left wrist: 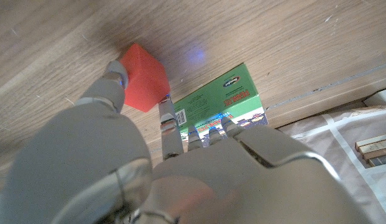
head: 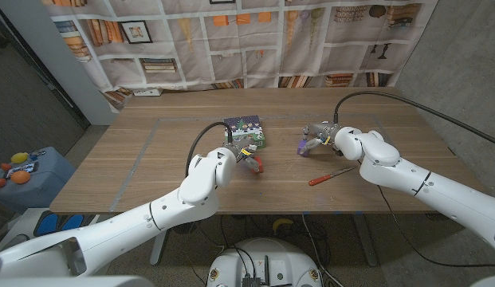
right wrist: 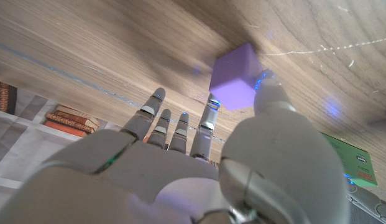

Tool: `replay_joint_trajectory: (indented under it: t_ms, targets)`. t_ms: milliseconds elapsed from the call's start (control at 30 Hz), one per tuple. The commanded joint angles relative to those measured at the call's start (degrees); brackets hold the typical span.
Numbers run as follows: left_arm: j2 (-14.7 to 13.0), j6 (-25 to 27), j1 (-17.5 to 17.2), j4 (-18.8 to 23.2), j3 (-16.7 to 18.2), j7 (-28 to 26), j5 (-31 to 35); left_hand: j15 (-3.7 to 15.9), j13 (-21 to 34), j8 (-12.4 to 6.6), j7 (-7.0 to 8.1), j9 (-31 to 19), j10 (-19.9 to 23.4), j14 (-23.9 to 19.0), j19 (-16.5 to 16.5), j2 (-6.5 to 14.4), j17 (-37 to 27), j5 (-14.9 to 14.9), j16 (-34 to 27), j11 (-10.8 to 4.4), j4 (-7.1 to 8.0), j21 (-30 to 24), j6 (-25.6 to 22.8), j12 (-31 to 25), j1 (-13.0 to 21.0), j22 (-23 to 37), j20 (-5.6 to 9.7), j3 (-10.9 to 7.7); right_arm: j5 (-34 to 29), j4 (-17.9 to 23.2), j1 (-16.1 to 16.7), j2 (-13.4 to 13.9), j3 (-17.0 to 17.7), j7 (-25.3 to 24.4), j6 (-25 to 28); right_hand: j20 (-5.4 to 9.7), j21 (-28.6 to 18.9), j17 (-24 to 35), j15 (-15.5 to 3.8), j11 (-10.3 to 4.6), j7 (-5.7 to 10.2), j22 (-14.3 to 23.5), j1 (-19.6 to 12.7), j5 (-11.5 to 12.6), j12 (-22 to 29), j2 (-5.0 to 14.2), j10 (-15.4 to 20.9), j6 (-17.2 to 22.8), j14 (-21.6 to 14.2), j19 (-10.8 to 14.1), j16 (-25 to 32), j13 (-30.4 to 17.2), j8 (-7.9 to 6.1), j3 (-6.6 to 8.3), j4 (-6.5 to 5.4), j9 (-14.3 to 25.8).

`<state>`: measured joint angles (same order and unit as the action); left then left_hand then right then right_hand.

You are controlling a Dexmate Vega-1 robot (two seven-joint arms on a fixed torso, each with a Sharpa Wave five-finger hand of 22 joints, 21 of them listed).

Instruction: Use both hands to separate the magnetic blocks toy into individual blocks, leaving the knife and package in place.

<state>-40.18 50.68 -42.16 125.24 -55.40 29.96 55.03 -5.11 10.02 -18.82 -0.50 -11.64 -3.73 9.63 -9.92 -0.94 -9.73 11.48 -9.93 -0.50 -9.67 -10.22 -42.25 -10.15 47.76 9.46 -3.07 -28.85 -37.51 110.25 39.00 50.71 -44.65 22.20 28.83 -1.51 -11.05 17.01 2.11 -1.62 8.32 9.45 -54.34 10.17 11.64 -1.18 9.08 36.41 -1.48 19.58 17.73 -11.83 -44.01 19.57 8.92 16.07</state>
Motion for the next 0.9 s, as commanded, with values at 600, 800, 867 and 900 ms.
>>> replay_joint_trajectory:
  t_ms: [600, 800, 867, 900]
  targets:
    - [0.9, -0.83, 0.28, -0.89, 1.06, 8.58, 4.83, -1.22, 0.11, 4.84, 3.42, 0.03, -4.53, 6.64, -3.96, -1.44, -0.23, 0.02, -0.2, 2.85, 0.15, -0.25, 6.05, -0.32, -1.99, 0.39, -1.16, 2.59, 0.05, -0.48, -1.82, 0.45, -0.48, 4.82, -2.44, -2.27, 0.45, 0.09, 3.95, 3.1, 0.02, 0.36, 3.44, 1.77, -1.01, -3.42, -6.59, -8.99, 3.48, -2.76, -2.53, -0.39, 6.0, -3.06, -0.63, 0.15]
    - [0.93, -1.38, 0.19, -0.65, 1.38, 9.96, 6.39, -1.46, 0.14, 5.97, 2.82, 0.13, -5.63, 7.42, -4.73, -2.41, -0.25, -0.26, -0.16, 3.31, 0.08, -0.2, 8.97, -0.29, -2.49, 0.4, -1.37, 3.31, 0.05, -0.22, -1.95, 0.51, -0.31, 5.43, -2.56, -2.75, 0.44, 0.17, 4.62, 3.73, -1.51, 0.37, 4.6, 2.5, -1.09, -4.15, -8.51, -12.74, 4.24, -3.5, -3.04, -0.45, 7.77, -3.52, -0.83, -0.56]
    - [0.93, -1.74, 0.18, -0.57, 1.49, 10.52, 7.0, -1.43, 0.15, 6.18, 2.74, 0.16, -5.78, 7.54, -4.96, -2.63, -0.25, -0.34, -0.17, 3.32, 0.07, -0.17, 9.55, -0.33, -2.59, 0.4, -1.48, 3.47, 0.05, -0.16, -1.93, 0.49, -0.24, 5.53, -2.53, -2.87, 0.44, 0.23, 4.99, 4.04, -2.11, 0.37, 5.04, 2.81, -1.05, -4.23, -9.05, -14.35, 4.61, -3.77, -3.24, -0.47, 8.49, -3.63, -0.95, -0.77]
    - [0.99, -1.84, 0.15, -0.54, 1.54, 10.8, 7.36, -1.4, 0.15, 6.2, 2.82, 0.16, -5.86, 7.57, -5.03, -2.7, -0.25, -0.36, -0.18, 3.39, 0.06, -0.16, 9.63, -0.32, -2.62, 0.4, -1.49, 3.51, 0.04, -0.1, -1.91, 0.5, -0.19, 5.54, -2.5, -3.04, 0.4, 0.28, 5.07, 4.29, -2.59, 0.37, 5.35, 3.03, -1.04, -4.28, -9.49, -15.41, 4.79, -3.87, -3.35, -0.48, 8.97, -3.7, -1.03, -0.91]
